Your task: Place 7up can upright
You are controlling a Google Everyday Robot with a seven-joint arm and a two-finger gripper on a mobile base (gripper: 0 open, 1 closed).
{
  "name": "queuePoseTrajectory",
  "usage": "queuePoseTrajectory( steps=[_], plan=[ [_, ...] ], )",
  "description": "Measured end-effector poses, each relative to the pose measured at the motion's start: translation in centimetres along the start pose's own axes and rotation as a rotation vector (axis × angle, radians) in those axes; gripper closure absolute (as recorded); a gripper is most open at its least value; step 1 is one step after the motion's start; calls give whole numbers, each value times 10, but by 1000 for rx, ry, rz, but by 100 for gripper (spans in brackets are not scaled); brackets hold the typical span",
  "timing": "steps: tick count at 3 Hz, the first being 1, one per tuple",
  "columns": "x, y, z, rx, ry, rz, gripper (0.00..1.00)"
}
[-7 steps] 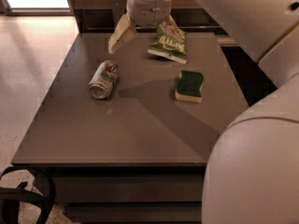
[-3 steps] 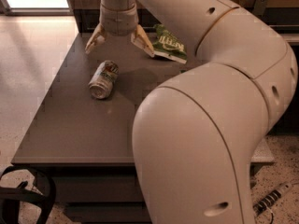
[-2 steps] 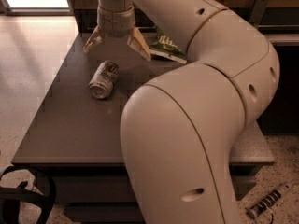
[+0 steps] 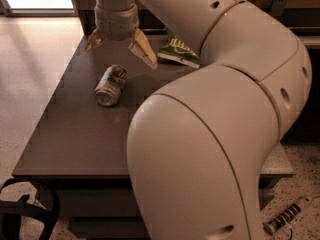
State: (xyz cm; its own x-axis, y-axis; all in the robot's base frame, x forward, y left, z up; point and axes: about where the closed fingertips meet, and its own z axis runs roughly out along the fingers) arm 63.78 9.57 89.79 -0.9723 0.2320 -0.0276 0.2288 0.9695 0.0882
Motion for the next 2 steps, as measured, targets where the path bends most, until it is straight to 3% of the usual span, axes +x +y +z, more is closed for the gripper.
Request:
queuePoseTrajectory(
  steps=[1,2],
  plan=[
    [17,0,-5,-5,7,20,0],
    [26,0,1,-43,13,-22,0]
  ],
)
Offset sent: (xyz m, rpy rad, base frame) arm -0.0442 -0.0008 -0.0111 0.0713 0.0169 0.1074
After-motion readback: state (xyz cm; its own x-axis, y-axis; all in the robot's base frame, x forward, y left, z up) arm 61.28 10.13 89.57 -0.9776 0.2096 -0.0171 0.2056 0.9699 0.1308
